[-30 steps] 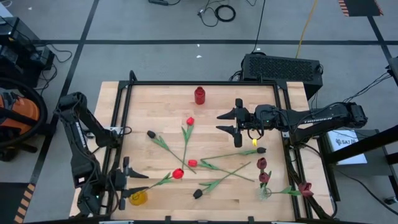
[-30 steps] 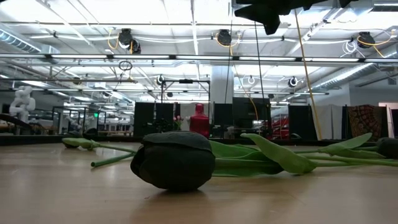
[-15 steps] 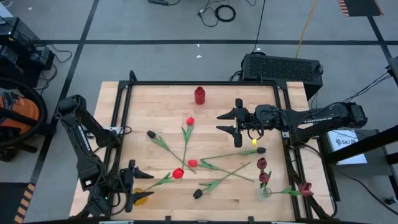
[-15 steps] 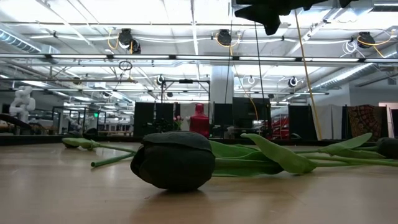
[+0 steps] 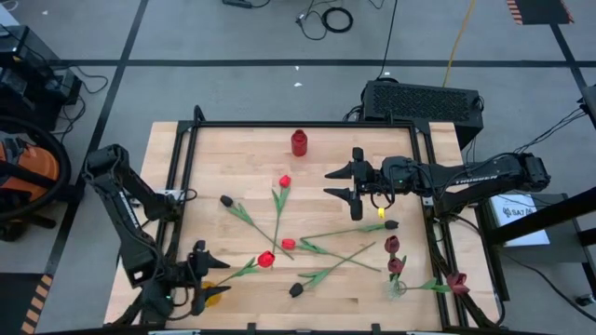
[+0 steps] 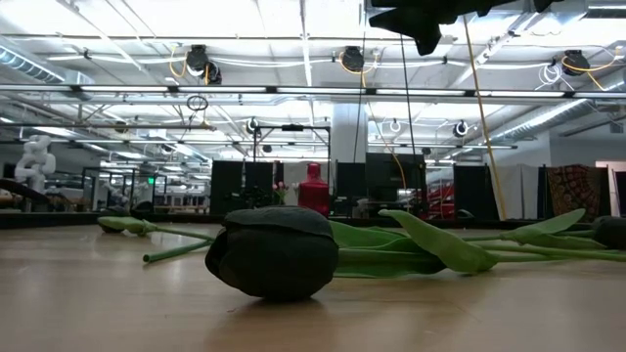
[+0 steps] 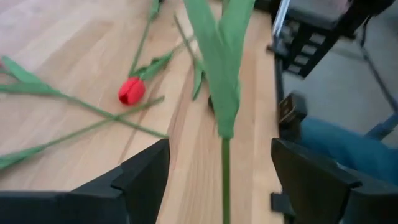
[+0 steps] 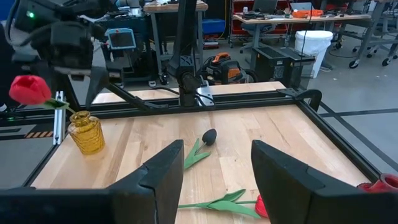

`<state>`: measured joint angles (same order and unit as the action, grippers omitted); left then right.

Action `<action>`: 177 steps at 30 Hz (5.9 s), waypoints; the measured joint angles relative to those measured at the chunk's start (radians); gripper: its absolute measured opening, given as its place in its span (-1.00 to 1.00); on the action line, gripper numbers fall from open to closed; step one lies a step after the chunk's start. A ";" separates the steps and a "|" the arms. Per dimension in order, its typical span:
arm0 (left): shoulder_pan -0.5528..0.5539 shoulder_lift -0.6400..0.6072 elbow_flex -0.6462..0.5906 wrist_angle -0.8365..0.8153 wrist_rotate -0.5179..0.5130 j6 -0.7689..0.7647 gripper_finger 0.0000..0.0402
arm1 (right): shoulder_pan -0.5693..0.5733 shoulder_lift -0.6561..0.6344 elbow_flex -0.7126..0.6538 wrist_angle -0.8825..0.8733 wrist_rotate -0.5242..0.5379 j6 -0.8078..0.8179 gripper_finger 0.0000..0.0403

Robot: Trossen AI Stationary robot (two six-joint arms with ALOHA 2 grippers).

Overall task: Sort flowers into vase by color
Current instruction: Put the top right red flower into the yellow vase, then put the top red flower into the yellow vase

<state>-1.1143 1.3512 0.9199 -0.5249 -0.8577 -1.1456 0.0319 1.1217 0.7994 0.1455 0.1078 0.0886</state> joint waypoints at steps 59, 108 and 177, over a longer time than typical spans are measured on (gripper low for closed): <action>-0.171 0.068 0.000 0.091 -0.352 0.157 -0.28 | 0.000 0.000 0.000 -0.001 0.000 0.000 -0.10; -0.252 0.048 0.001 0.060 -0.279 0.140 -0.97 | 0.000 0.000 0.000 -0.001 -0.004 0.004 -0.10; 0.663 -0.287 0.001 -0.243 0.024 0.280 -0.41 | 0.011 0.074 0.038 0.060 0.155 0.115 -0.10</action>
<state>-0.4510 1.0639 0.9207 -0.7682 -0.8337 -0.8655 0.0428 1.1954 0.8374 0.2050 0.2630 0.2039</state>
